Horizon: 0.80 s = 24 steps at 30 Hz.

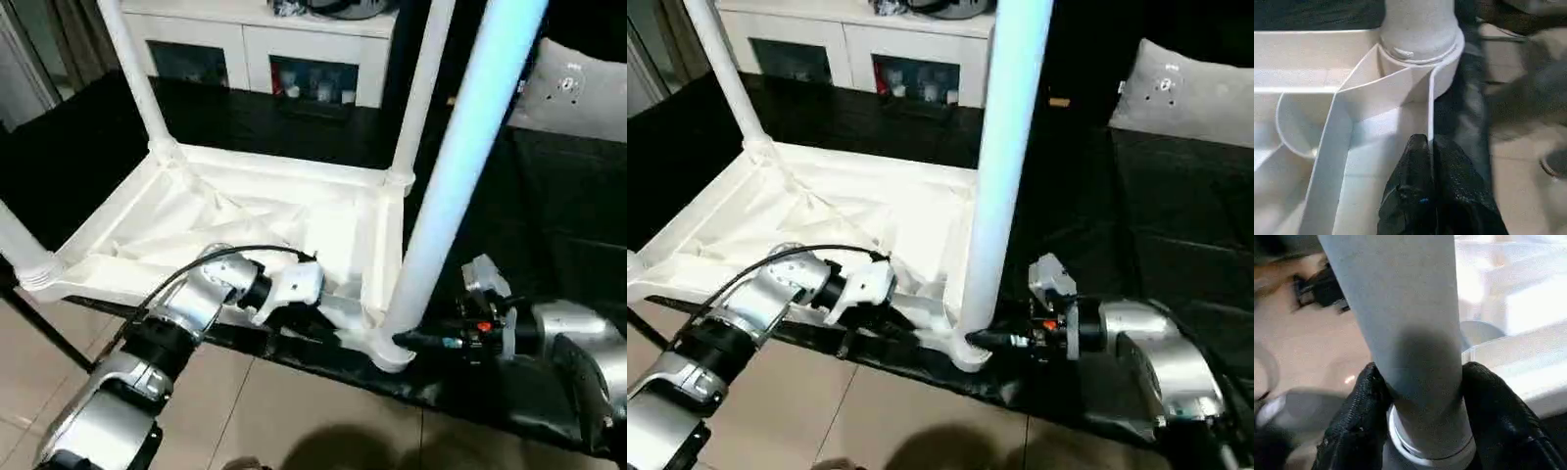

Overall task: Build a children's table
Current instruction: Rotate leg to tighten

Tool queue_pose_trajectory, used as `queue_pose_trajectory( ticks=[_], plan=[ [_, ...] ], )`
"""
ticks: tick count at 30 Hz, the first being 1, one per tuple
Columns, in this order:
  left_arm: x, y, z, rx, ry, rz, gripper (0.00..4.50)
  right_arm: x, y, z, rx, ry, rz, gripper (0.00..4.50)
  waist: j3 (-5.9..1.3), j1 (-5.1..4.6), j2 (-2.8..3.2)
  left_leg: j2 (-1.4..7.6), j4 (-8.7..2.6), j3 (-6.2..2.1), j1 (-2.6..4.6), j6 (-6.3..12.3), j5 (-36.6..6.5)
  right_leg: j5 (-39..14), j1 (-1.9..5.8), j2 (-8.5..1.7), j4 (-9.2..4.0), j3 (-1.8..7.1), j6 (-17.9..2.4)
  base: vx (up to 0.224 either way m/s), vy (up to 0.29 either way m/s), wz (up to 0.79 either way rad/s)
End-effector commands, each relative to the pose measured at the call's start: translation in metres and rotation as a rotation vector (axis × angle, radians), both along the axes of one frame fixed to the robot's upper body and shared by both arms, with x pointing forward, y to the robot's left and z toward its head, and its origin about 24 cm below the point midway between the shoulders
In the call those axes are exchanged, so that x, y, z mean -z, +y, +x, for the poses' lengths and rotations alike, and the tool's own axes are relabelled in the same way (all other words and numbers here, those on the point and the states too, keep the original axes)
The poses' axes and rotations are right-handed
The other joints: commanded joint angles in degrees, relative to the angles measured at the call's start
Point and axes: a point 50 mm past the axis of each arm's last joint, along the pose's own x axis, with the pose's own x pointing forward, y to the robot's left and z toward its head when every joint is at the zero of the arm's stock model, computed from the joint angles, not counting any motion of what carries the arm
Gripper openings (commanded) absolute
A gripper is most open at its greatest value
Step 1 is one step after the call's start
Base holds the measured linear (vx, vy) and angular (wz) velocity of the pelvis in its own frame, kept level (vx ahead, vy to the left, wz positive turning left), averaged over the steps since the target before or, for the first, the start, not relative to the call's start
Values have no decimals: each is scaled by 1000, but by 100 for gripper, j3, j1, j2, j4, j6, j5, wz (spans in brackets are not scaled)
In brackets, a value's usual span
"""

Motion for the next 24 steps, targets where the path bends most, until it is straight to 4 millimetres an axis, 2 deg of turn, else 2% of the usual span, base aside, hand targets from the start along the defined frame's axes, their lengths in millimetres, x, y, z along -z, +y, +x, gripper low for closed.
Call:
queue_pose_trajectory(
  ticks=[1,2,3,5,6,10,13,14,15,17,18,20,21,22,23,24],
  plan=[
    [-9,-28,6,-63,-47,-82,0,-2,30,2,-6,-29,36,193,-306,-44,-99,211,-424,-65,23,278,-1154,-2709,282,-373,-528,266,-609,0,0,0],
    [-9,-32,8,-94,-51,-90,0,-1,33,7,66,-42,25,193,-299,-87,-118,168,-414,-77,31,226,-1263,-3102,302,-384,-591,230,-441,0,0,0],
    [-10,-39,11,-151,-59,-102,0,-1,39,15,184,-47,37,193,-291,-150,-127,165,-426,-86,4,182,-1244,-3207,290,-365,-608,220,-336,0,0,0],
    [-11,-47,15,-212,-69,-111,0,-2,47,21,303,-38,63,193,-301,-225,-114,142,-421,-111,-7,139,-1324,-3347,294,-368,-636,180,-217,0,0,0],
    [-11,-49,16,-228,-73,-113,0,-3,49,23,332,-31,69,193,-307,-286,-118,138,-420,-114,0,142,-1342,-3290,279,-356,-648,182,-207,0,0,0],
    [-14,-61,23,-332,-97,-130,0,0,64,28,508,-1,56,191,-309,-369,-115,125,-410,-99,-29,268,-1227,-3068,271,-346,-636,214,-278,0,0,0],
    [-18,-75,26,-408,-105,-164,0,2,75,30,611,17,78,191,-330,-378,-93,132,-413,-97,-6,265,-1167,-2889,256,-348,-621,227,-343,0,0,0],
    [-19,-79,26,-409,-108,-169,0,1,77,30,617,2,85,191,-337,-370,-75,153,-423,-104,-19,294,-1109,-2671,271,-356,-586,249,-413,0,0,0],
    [-19,-80,26,-406,-111,-170,0,1,77,31,616,-10,88,247,-340,-369,-61,157,-427,-103,-24,309,-1079,-2559,275,-349,-580,250,-441,0,0,0],
    [-19,-82,25,-398,-118,-166,0,1,75,30,621,-29,87,264,-348,-361,-75,171,-430,-103,-42,387,-991,-2168,303,-351,-522,275,-575,0,0,0],
    [-18,-81,25,-385,-127,-159,0,0,72,30,625,-38,88,286,-351,-351,-34,174,-428,-105,-47,411,-960,-2069,314,-360,-506,279,-634,0,0,0],
    [-16,-78,24,-366,-144,-147,0,0,64,29,638,-63,69,298,-353,-347,-54,179,-425,-97,-51,440,-922,-1966,323,-362,-503,286,-681,0,0,0],
    [-16,-77,24,-358,-152,-144,0,-1,61,29,643,-75,66,307,-355,-340,-53,177,-423,-98,-55,449,-901,-1939,330,-364,-497,286,-697,0,0,0],
    [-14,-72,25,-345,-175,-121,0,-2,52,30,650,-107,46,307,-351,-325,-26,174,-423,-100,-59,468,-895,-1932,334,-365,-499,286,-702,0,0,0],
    [-14,-71,26,-346,-179,-118,0,-2,51,30,655,-113,40,312,-352,-319,-42,176,-419,-94,-54,476,-919,-1946,337,-362,-501,288,-693,0,0,0],
    [-13,-68,27,-345,-204,-103,0,-2,44,30,669,-151,12,332,-349,-300,-46,178,-422,-95,-55,464,-918,-2005,333,-369,-503,286,-676,0,0,0]
  ],
)
